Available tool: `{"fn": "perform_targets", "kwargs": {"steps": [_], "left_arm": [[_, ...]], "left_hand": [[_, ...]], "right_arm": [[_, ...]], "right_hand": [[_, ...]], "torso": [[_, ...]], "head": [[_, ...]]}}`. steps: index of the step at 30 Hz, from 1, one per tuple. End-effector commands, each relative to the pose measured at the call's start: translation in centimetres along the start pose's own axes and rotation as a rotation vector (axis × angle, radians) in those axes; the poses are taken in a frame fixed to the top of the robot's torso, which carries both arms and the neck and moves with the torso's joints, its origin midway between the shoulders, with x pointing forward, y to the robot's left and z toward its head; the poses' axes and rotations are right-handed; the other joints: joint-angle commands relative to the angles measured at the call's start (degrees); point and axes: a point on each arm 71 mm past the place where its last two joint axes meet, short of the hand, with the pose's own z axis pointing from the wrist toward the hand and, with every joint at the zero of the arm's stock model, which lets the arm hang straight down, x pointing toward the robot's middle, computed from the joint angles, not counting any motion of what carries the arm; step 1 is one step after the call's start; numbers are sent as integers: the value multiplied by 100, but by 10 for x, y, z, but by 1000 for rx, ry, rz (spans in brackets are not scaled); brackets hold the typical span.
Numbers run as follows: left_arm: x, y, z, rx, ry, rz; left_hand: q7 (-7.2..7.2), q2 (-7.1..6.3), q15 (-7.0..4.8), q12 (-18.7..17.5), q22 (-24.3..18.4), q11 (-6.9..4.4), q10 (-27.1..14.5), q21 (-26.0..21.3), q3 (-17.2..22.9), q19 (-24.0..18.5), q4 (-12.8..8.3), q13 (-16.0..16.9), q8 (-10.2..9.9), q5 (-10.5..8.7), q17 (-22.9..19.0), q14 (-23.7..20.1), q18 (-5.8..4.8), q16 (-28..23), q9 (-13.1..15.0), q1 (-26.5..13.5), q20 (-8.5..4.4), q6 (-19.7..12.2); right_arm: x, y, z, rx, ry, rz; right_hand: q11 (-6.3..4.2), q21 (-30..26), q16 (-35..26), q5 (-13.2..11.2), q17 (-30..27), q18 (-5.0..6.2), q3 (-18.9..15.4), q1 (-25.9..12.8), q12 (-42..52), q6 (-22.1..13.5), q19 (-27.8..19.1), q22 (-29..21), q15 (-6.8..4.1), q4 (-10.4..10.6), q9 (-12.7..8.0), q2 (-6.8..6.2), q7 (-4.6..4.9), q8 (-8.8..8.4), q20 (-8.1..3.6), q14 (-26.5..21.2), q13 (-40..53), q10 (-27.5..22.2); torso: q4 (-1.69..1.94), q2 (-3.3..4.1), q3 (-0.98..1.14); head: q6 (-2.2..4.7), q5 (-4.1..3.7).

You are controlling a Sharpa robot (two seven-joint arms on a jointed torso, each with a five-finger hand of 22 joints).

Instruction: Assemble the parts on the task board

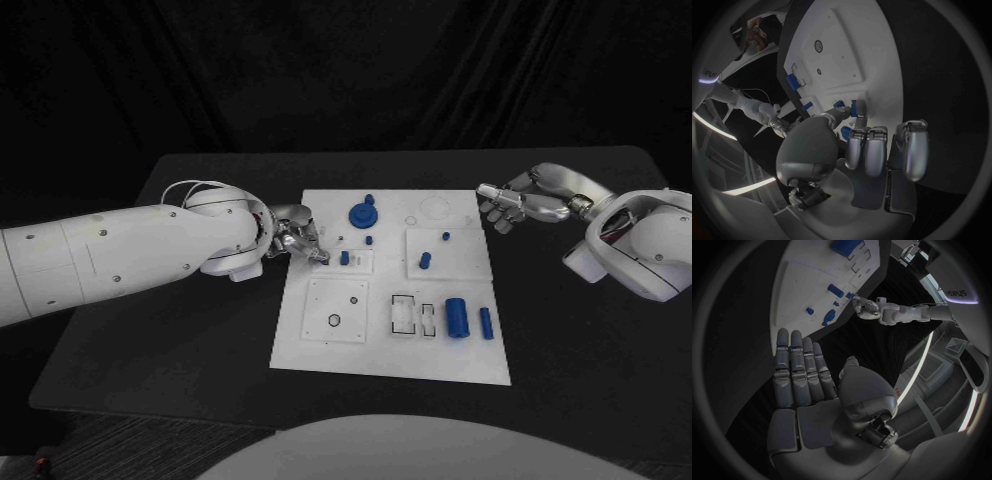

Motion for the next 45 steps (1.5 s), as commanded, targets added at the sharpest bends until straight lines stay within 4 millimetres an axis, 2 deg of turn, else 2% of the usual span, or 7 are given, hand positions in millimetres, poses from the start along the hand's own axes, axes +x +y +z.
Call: {"fn": "perform_targets", "kwargs": {"steps": [1,17,27,34,35,41,45], "left_arm": [[4,-1,1,12,6,7],[4,-4,5,13,7,9],[4,-1,6,4,17,12],[5,0,5,0,37,18],[6,0,5,0,39,19],[6,1,6,-2,49,22],[6,1,6,-3,48,22]], "left_hand": [[-110,24,-53,20,1229,-25,607,-26,95,32,-54,1509,-36,13,1510,595,84,15,-9,-8,-40,76],[-107,42,-52,20,1225,-22,607,-40,89,26,-42,1509,-107,-115,1510,595,87,15,-48,-75,-40,91],[-99,49,-42,20,1216,-10,607,-77,-82,10,23,1509,-288,-785,1510,595,93,15,-142,-234,-28,137],[-91,28,-35,20,1209,-2,607,-100,-248,-2,82,1509,-356,-946,1510,595,98,15,-173,-307,-25,151],[-87,16,-29,20,1204,16,607,-117,-388,-13,183,1509,-404,-1357,1510,595,99,15,-192,-417,-8,129],[-23,-26,19,20,1198,61,607,-146,-1128,-21,717,1509,-516,-2411,1510,595,106,15,-215,-960,22,172],[-23,-31,20,20,1197,60,607,-156,-1465,-26,987,1509,-532,-2429,1510,595,109,15,-189,-1167,27,195]], "right_arm": [[1,-2,0,25,3,1],[1,-4,0,32,10,1],[2,-4,-1,37,14,2],[2,-5,-1,42,18,2],[2,-5,-1,43,19,2],[3,-6,-1,47,25,2],[3,-6,-1,49,30,2]], "right_hand": [[-7,19,25,36,9,21,27,57,24,4,48,-5,1,5,7,-1,33,19,8,16,-8,-18],[-12,23,30,44,13,22,38,77,38,13,61,-13,-4,11,10,2,39,23,4,27,-10,-4],[-11,21,25,45,11,20,41,80,39,14,58,-16,-2,13,10,4,40,24,5,19,-12,-6],[-10,19,22,46,10,19,42,83,40,15,56,-19,-1,14,10,3,41,24,5,13,-13,-6],[-10,19,22,46,10,19,42,83,40,15,56,-19,-1,14,10,3,41,24,5,13,-13,-6],[-10,14,15,58,8,18,48,104,48,17,52,-27,2,7,11,-6,43,25,6,0,-15,2],[-10,13,13,63,8,17,51,115,50,17,51,-31,2,3,11,-10,43,24,7,-3,-17,4]], "torso": [[-1,1,3],[-4,3,0],[3,0,-8],[4,-2,-5],[2,-1,-4],[1,1,-3],[0,1,-4]], "head": [[1,4],[1,3],[1,8],[1,15],[1,21],[1,14],[1,14]]}}
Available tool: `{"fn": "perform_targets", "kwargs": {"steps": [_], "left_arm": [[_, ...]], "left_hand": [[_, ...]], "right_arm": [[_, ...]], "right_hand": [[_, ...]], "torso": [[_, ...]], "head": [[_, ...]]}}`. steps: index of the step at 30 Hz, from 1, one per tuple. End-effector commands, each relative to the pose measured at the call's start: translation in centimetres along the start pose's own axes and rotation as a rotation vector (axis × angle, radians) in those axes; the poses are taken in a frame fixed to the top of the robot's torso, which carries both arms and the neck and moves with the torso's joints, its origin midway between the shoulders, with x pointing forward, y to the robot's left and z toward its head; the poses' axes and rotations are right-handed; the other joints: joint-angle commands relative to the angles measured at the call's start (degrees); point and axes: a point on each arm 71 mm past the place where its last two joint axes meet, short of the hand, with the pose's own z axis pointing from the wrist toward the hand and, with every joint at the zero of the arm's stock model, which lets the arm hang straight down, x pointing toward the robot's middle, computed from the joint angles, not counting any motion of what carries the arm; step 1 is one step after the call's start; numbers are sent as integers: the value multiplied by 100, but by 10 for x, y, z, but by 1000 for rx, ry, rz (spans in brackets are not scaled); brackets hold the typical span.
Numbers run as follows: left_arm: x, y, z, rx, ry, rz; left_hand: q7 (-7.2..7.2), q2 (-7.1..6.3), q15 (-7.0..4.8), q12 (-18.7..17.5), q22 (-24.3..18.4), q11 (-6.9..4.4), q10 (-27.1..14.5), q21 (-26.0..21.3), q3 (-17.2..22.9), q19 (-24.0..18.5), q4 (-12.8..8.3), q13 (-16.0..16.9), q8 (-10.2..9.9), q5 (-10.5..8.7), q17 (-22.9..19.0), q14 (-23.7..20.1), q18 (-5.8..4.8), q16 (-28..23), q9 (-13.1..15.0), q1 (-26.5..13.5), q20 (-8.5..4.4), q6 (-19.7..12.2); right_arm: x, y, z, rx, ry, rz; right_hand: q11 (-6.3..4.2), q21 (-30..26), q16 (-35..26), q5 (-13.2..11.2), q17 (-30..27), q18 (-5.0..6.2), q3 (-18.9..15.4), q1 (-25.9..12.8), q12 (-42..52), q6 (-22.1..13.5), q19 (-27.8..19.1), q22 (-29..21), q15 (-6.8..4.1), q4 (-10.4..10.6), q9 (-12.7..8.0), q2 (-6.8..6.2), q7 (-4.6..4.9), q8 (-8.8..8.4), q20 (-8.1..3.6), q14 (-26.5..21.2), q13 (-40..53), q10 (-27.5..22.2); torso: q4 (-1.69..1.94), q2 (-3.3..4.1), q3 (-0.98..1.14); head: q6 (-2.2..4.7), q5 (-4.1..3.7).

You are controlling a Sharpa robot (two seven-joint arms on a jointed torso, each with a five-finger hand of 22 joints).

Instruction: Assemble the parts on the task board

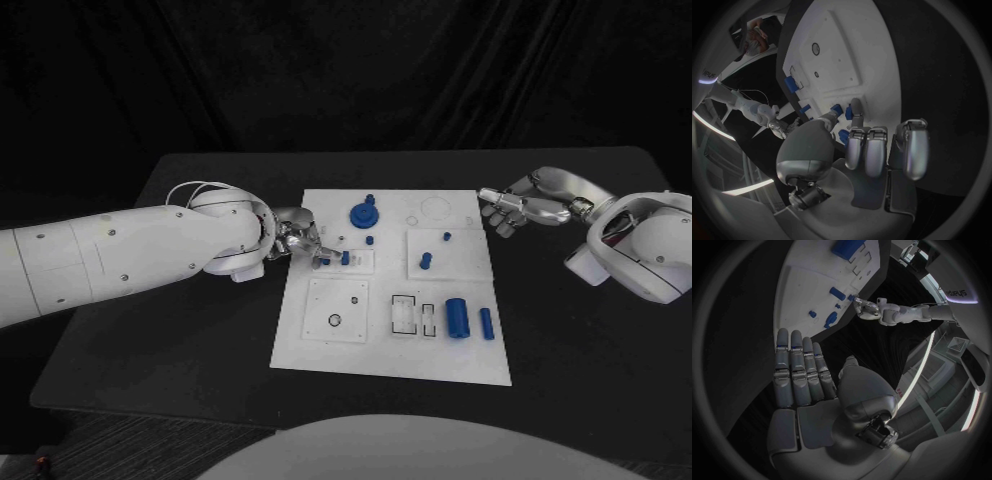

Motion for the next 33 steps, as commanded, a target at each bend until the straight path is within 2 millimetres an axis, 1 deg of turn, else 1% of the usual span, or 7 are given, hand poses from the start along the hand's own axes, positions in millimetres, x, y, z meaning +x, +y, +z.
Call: {"fn": "perform_targets", "kwargs": {"steps": [1,3,5,10,12,21,33], "left_arm": [[3,0,1,7,23,14],[2,0,1,6,22,14],[2,1,1,5,20,13],[1,2,2,3,9,9],[0,2,2,2,4,7],[-1,1,1,9,-18,-1],[-1,-3,0,24,-47,-11]], "left_hand": [[26,11,19,20,1196,41,587,-35,-192,-29,136,1509,-26,-26,1510,595,110,15,29,-114,26,23],[22,33,18,20,1194,39,587,-41,-279,-33,210,1509,-2,-27,1510,595,111,15,72,-138,26,34],[28,79,20,20,1191,42,587,-50,-432,-40,307,1509,75,-27,1510,595,113,15,216,-102,25,-55],[20,138,17,20,1193,37,587,-48,-659,-39,401,1509,221,-33,1510,595,112,15,423,-180,23,-100],[3,202,9,20,1195,26,587,-41,-877,-34,399,1509,382,-29,1510,595,111,15,645,-307,18,-124],[-29,510,-8,20,1202,1,587,-18,-1278,-17,410,1509,726,-23,1510,595,106,15,1164,-416,4,-237],[-44,628,-21,20,1219,-13,587,34,-1422,21,412,1509,745,-12,1510,595,94,15,1227,-455,-6,-249]], "right_arm": [[2,-3,0,27,13,1],[2,-3,0,28,15,1],[2,-3,0,29,17,1],[3,-4,0,32,23,2],[4,-4,0,33,26,2],[5,-6,0,41,33,3],[5,-7,1,47,35,2]], "right_hand": [[-10,13,14,17,2,17,35,41,28,-4,30,-5,2,-13,8,19,22,24,-14,-3,-8,4],[-10,13,14,17,2,17,35,41,28,-4,30,-5,2,-13,8,19,22,24,-14,-3,-8,4],[-10,11,13,26,2,17,39,55,32,-4,29,-9,3,-18,8,15,23,24,-14,-5,-10,6],[-10,11,13,26,2,17,39,55,32,-4,29,-9,3,-18,8,15,23,24,-14,-5,-10,6],[-10,11,13,26,2,17,39,55,32,-4,29,-9,3,-18,8,15,23,24,-14,-5,-10,6],[-11,11,12,30,2,17,43,61,34,-4,29,-12,3,-17,8,16,24,24,-14,-7,-10,9],[-11,9,11,33,2,17,49,64,39,-4,28,-15,3,-11,9,27,25,24,-14,-9,-11,14]], "torso": [[-1,0,1],[-1,-1,2],[-3,-2,3],[-7,-2,2],[-7,-1,2],[-2,3,4],[-6,3,1]], "head": [[1,-3],[1,-4],[1,-3],[1,4],[1,6],[1,-4],[1,7]]}}
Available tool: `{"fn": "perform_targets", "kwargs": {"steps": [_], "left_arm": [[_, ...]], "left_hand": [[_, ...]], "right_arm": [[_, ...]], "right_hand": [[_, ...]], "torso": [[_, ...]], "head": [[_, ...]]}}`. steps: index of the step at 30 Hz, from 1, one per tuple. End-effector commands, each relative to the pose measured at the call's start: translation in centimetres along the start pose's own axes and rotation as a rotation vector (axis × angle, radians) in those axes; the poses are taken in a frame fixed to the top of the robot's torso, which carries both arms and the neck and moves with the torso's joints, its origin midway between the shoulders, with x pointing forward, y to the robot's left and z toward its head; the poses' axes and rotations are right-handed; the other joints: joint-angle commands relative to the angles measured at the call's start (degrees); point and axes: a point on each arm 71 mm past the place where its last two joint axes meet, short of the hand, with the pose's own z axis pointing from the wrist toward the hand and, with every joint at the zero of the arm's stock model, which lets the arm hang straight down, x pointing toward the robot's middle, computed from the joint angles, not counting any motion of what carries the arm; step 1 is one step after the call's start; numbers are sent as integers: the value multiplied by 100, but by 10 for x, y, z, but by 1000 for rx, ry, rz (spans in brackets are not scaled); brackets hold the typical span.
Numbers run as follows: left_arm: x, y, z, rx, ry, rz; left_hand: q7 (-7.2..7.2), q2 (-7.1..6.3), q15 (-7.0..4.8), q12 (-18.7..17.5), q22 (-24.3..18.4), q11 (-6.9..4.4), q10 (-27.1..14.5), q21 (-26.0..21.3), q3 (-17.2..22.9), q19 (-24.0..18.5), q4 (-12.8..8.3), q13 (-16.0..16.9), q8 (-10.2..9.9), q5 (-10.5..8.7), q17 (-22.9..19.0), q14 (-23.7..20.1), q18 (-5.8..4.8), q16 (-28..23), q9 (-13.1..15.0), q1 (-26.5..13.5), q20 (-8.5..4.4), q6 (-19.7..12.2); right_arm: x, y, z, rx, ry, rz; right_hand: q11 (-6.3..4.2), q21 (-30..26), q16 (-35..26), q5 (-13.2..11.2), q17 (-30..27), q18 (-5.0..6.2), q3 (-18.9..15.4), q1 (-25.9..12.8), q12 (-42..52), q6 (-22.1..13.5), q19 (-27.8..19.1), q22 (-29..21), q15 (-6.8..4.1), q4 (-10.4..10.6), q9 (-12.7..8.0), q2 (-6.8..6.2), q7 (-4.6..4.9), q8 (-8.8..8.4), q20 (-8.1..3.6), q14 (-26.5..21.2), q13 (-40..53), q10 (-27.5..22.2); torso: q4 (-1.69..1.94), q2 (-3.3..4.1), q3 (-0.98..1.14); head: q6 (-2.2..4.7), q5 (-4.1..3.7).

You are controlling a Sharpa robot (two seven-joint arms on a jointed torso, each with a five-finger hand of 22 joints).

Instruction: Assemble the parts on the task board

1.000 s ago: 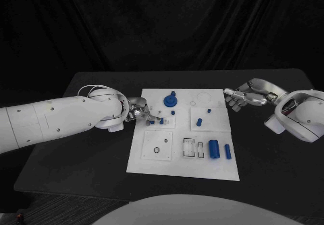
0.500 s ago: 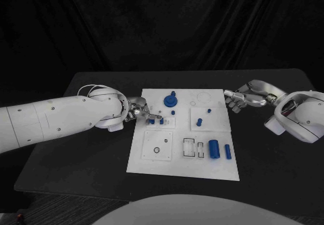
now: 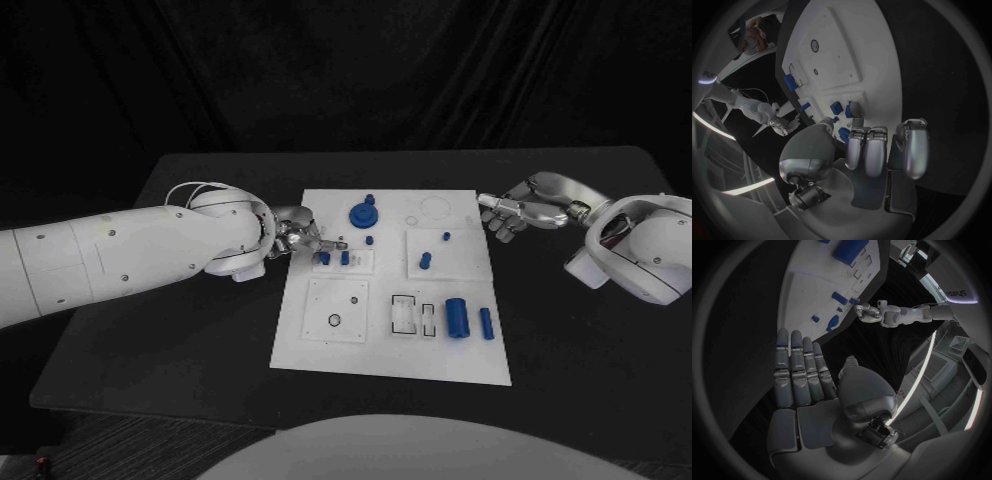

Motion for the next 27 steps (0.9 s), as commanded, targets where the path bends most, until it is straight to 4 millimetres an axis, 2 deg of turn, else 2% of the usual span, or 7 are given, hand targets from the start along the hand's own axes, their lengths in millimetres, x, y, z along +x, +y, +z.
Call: {"fn": "perform_targets", "kwargs": {"steps": [1,13,17,20,23,24,27], "left_arm": [[0,-3,0,22,-22,-2],[0,-1,0,16,-10,2],[0,0,0,13,-4,4],[1,0,0,13,-1,5],[1,0,0,14,2,6],[1,0,0,15,3,6],[1,0,0,16,5,7]], "left_hand": [[-1,81,-23,20,1219,-14,587,38,-55,42,-9,1509,-20,-11,1509,595,94,15,-13,10,-27,-42],[-2,177,-26,20,1219,-15,587,38,-131,45,-15,1509,-116,11,1509,595,94,15,-89,91,-31,-8],[-5,276,-27,20,1217,-17,587,34,-202,45,-17,1509,-171,206,1509,595,95,15,-125,172,-33,45],[-7,337,-28,20,1216,-19,587,31,-264,43,-17,1509,-209,438,1509,595,96,15,-137,249,-34,72],[-11,418,-29,20,1215,-22,587,27,-320,41,-25,1509,-258,901,1509,595,96,15,-134,417,-35,91],[-16,469,-33,20,1215,-25,587,26,-305,41,-29,1509,-284,1235,1509,595,96,15,-129,539,-38,90],[-28,471,-42,20,1217,-36,587,30,-263,42,-46,1509,-320,1944,1509,595,95,15,-119,728,-46,84]], "right_arm": [[1,-2,0,25,7,1],[1,-2,0,26,8,1],[2,-2,0,27,9,1],[2,-2,0,26,9,1],[2,-2,0,26,9,1],[2,-2,0,25,10,1],[2,-2,0,25,10,1]], "right_hand": [[-12,9,11,34,3,17,36,42,40,-4,28,-11,3,7,5,9,25,24,-14,-9,-8,16],[-12,9,10,33,3,17,39,40,44,-4,28,-14,3,14,5,15,25,24,-14,-10,-9,20],[-13,8,10,34,3,17,42,34,47,-4,29,-17,3,23,5,24,25,23,-14,-10,-10,23],[-14,8,10,53,4,17,52,22,53,-6,29,-24,3,34,5,37,23,22,-14,-11,-13,28],[-14,7,10,118,5,18,70,10,60,-10,31,-36,2,37,4,41,21,19,-14,-11,-20,31],[-14,7,10,118,5,18,70,10,60,-10,31,-36,2,37,4,41,21,19,-14,-11,-20,31],[-15,6,10,348,7,18,127,-28,71,-14,38,-71,3,40,4,44,19,16,-15,-12,-42,28]], "torso": [[-2,1,-3],[3,-1,1],[1,0,2],[-2,0,0],[0,0,1],[1,0,1],[0,0,2]], "head": [[1,6],[1,-9],[1,-4],[1,3],[1,-2],[1,-4],[1,-1]]}}
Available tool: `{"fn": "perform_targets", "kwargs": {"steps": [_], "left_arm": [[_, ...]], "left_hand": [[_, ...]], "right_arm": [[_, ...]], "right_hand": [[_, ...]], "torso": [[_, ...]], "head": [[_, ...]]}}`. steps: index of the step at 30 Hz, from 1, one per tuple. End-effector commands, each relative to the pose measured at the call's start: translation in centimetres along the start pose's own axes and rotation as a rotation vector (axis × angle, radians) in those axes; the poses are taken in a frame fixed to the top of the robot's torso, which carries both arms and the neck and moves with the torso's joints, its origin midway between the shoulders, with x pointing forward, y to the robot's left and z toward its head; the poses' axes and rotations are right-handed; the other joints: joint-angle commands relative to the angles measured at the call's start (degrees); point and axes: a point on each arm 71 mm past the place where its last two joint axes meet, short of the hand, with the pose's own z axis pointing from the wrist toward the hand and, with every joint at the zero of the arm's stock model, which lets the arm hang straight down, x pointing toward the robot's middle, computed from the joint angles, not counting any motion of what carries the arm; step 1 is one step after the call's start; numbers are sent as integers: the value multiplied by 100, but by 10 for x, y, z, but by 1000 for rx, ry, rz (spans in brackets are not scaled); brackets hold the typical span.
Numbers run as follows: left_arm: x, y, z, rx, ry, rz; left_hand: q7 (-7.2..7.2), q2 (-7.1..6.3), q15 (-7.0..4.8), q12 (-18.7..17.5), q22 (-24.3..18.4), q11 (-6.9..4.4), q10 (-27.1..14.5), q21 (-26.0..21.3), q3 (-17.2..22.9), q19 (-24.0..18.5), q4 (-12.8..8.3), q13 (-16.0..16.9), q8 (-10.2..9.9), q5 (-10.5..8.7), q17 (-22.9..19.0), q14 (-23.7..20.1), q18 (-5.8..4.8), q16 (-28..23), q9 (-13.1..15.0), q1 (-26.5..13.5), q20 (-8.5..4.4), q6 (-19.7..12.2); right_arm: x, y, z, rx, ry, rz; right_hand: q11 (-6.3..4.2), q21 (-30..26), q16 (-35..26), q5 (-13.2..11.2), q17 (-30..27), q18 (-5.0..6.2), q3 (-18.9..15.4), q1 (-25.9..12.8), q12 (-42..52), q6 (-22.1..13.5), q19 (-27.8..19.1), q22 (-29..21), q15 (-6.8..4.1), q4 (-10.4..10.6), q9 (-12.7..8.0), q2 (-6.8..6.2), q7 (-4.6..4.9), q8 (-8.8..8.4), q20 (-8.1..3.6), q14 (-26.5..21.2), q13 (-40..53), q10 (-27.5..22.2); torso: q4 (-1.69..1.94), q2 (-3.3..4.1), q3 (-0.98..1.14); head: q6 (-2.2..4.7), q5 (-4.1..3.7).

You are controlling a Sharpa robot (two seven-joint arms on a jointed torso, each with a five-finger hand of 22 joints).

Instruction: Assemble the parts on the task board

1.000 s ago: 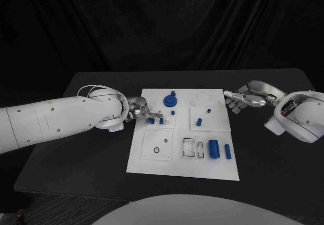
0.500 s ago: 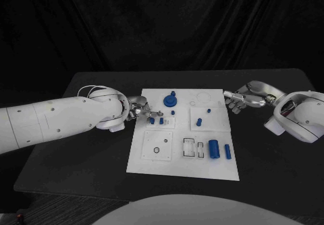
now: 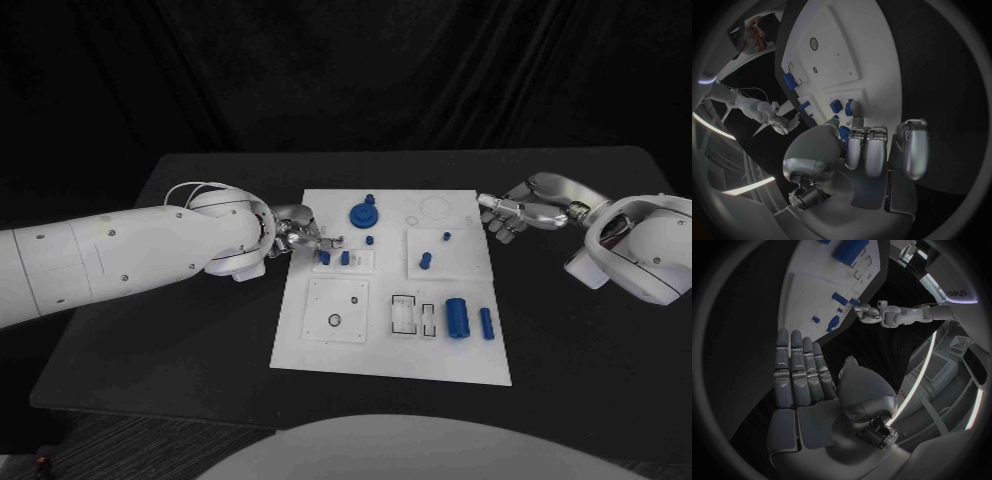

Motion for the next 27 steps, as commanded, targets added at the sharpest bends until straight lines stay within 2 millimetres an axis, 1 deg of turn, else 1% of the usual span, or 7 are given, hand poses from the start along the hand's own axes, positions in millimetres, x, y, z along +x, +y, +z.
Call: {"fn": "perform_targets", "kwargs": {"steps": [1,6,10,19,23,26,27], "left_arm": [[3,-1,0,18,17,11],[3,-1,-1,18,23,13],[3,-1,-1,17,28,15],[4,-2,0,17,35,18],[4,-2,0,18,35,19],[4,-3,1,18,34,19],[4,-3,1,19,34,19]], "left_hand": [[-36,-41,-54,20,1215,-45,587,5,120,18,-51,1509,-55,936,1510,595,97,15,17,285,-35,16],[-60,-202,-72,20,1216,-73,587,6,453,18,-164,1509,-118,1833,1510,595,97,15,28,726,-53,-5],[-67,-311,-80,20,1215,-81,587,5,658,16,-235,1509,-140,1893,1510,595,97,15,36,903,-62,-6],[-83,-559,-96,20,1222,-98,587,27,1176,31,-423,1509,-156,1752,1510,595,92,15,73,1168,-79,23],[-86,-687,-104,20,1225,-103,587,40,1559,41,-568,1509,-154,1329,1510,595,89,15,107,1263,-88,41],[-84,-740,-99,20,1227,-104,587,45,1681,45,-542,1509,-141,844,1510,595,87,15,134,1150,-85,78],[-84,-745,-100,20,1227,-101,587,46,1695,47,-539,1509,-140,800,1510,595,87,15,137,1135,-85,82]], "right_arm": [[1,-2,0,20,5,1],[1,-2,0,20,5,1],[1,-2,0,19,5,1],[2,-2,0,19,6,2],[2,-2,0,18,6,2],[2,-2,0,18,7,2],[2,-2,0,18,7,2]], "right_hand": [[-15,7,9,207,9,19,64,-39,32,-16,41,-29,4,2,6,41,17,14,-15,-14,-21,26],[-14,7,9,310,10,17,90,-50,38,-18,44,-48,3,1,6,38,18,13,-14,-15,-32,23],[-14,7,9,310,10,17,90,-50,38,-18,44,-48,3,1,6,38,18,13,-14,-15,-32,23],[-14,7,9,330,10,17,95,-52,40,-18,45,-51,2,1,6,37,18,12,-14,-15,-34,23],[-14,8,9,335,11,17,96,-52,40,-18,46,-52,2,0,6,36,18,13,-14,-15,-35,23],[-14,8,9,335,11,17,96,-52,40,-18,46,-52,2,0,6,36,18,13,-14,-15,-35,23],[-14,8,9,335,11,17,96,-52,40,-18,46,-52,2,0,6,36,18,13,-14,-15,-35,23]], "torso": [[0,1,0],[4,2,0],[1,1,-4],[0,-1,-1],[0,0,0],[0,-1,-1],[0,-2,-1]], "head": [[1,-3],[1,-2],[1,1],[1,10],[1,6],[1,8],[1,10]]}}
